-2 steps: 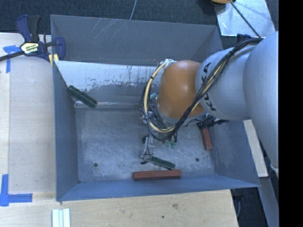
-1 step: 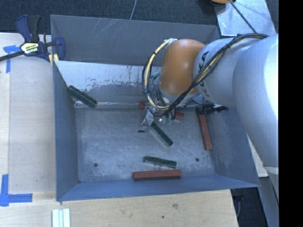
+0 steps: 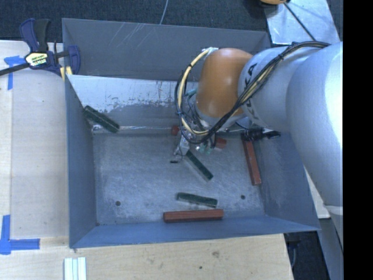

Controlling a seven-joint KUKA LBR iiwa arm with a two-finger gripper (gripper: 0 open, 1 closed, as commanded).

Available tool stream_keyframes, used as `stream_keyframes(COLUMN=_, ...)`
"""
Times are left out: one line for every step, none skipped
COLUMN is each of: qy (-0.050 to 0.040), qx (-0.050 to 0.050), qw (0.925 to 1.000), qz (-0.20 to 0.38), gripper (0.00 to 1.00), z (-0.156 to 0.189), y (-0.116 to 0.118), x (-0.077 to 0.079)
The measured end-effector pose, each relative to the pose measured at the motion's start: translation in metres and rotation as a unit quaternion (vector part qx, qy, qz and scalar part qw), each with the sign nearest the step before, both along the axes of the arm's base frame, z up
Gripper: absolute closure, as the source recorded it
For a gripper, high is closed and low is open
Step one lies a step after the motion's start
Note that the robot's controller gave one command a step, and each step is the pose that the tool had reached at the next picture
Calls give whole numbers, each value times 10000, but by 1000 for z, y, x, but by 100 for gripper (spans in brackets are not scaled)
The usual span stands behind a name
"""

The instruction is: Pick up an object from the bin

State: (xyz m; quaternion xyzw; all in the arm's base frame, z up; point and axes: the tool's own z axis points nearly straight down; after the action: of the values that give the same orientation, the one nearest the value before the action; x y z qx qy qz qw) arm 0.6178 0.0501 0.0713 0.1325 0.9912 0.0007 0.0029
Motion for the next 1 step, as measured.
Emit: stream_keyframes(qy=22, qx=4, qw=9984, qz=-558, gripper=100, z=0, y=55, x=-11)
